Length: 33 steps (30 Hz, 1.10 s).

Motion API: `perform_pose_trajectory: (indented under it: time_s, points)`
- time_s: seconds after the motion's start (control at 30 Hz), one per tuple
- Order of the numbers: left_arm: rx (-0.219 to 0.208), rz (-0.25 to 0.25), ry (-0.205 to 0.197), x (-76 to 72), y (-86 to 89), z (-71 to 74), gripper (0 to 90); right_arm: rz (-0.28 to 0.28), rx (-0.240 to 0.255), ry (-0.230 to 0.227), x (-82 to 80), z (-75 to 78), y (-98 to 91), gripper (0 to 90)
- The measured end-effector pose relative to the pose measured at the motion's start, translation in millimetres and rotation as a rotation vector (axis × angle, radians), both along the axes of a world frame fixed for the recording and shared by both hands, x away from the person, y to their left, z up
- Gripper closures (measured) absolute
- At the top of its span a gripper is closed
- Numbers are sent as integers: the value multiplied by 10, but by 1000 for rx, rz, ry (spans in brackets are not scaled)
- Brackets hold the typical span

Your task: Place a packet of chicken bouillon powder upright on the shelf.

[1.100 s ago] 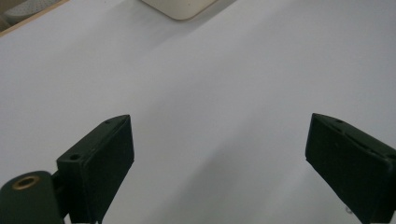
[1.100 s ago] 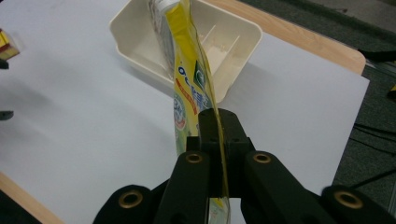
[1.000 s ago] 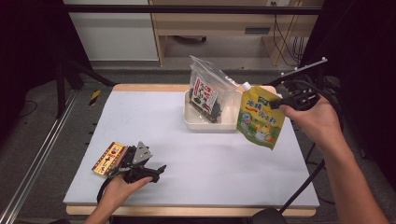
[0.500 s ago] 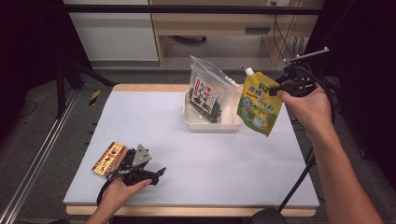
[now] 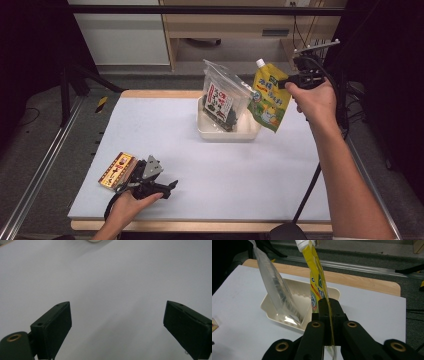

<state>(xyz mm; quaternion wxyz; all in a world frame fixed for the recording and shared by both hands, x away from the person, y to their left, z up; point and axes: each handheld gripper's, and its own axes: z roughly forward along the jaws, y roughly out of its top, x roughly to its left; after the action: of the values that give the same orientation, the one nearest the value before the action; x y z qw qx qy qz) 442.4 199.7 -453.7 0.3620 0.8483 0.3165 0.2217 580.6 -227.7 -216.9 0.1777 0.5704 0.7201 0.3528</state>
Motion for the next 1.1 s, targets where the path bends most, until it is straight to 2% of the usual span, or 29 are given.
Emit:
perform_pose_trajectory:
  time_s: [0.17, 0.3, 0.7, 1.1]
  points:
    - [0, -2, 1, 1, -13, -9, 79, -26, 13, -9, 112, -27, 93, 900]
    - [9, -6, 4, -5, -21, -10, 79, -43, 28, 4, 201, -65, 166, 900]
    - [19, -17, 0, -19, -58, -11, 77, -88, 27, 41, 420, -232, 309, 900]
    - [13, -20, -7, -19, -49, 9, 77, -110, 11, 55, 542, -303, 400, 900]
